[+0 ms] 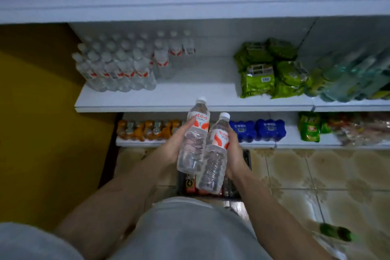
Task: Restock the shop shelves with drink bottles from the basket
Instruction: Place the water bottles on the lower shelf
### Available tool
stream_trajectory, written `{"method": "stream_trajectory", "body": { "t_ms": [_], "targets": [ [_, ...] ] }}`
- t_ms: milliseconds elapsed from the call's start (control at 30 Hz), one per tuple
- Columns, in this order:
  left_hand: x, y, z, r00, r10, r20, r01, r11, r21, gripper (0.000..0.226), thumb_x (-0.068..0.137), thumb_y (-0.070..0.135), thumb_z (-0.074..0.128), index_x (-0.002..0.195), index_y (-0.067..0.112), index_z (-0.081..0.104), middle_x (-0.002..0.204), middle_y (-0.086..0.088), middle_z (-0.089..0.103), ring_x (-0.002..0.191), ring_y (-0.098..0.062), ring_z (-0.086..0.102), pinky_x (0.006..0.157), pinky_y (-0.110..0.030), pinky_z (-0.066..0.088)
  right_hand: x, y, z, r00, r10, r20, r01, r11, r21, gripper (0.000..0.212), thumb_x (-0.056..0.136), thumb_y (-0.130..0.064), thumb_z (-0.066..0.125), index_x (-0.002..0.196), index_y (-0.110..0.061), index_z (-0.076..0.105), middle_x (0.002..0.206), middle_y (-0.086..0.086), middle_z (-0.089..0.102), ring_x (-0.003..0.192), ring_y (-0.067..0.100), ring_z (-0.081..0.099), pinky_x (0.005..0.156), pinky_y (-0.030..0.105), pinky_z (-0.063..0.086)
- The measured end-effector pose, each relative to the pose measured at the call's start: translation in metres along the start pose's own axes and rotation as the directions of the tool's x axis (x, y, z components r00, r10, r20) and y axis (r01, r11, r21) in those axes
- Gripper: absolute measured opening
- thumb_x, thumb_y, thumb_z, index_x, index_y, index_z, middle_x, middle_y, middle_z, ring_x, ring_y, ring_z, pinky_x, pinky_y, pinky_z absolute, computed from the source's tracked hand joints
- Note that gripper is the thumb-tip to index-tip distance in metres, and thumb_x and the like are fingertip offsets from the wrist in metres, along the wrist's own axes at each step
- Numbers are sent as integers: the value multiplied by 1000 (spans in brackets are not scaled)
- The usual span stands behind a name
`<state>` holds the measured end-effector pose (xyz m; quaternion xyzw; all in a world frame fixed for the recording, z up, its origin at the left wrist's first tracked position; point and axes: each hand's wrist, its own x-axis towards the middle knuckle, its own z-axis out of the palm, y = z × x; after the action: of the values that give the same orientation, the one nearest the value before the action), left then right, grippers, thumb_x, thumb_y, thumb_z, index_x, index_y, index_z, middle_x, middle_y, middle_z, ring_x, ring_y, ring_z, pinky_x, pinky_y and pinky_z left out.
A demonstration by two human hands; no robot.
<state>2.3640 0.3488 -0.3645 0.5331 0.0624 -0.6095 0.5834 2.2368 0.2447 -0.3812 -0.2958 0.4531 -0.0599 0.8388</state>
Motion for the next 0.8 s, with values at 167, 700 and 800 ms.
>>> {"method": "stream_trajectory", "body": {
  "t_ms": [167, 700, 800],
  "targets": [
    [-21, 25, 9, 991, 123, -42, -125, 991, -37, 64, 82, 48, 68, 129, 6, 58, 102, -17, 73, 87, -32, 71, 83, -42, 55, -13, -37, 19, 994, -90, 64, 98, 985, -145, 63, 94, -56, 54, 126, -2, 60, 107, 21, 67, 95, 34, 65, 100, 60, 48],
    [-51, 14, 29, 910, 372, -184, -362, 928, 84, 68, 75, 39, 82, 131, 9, 57, 116, -18, 72, 106, -36, 70, 98, -54, 52, -39, -75, 40, 943, -244, 224, 322, 836, -445, 49, 93, -53, 58, 126, -17, 51, 103, 10, 72, 87, 25, 74, 79, 43, 60],
    [-53, 21, 30, 901, 390, -190, -378, 921, 97, 63, 79, 34, 81, 132, 14, 56, 117, -17, 72, 107, -35, 70, 100, -56, 51, -39, -81, 43, 931, -257, 259, 354, 809, -470, 43, 92, -50, 60, 123, -21, 50, 106, 8, 72, 92, 24, 73, 87, 46, 59]
  ]
}}
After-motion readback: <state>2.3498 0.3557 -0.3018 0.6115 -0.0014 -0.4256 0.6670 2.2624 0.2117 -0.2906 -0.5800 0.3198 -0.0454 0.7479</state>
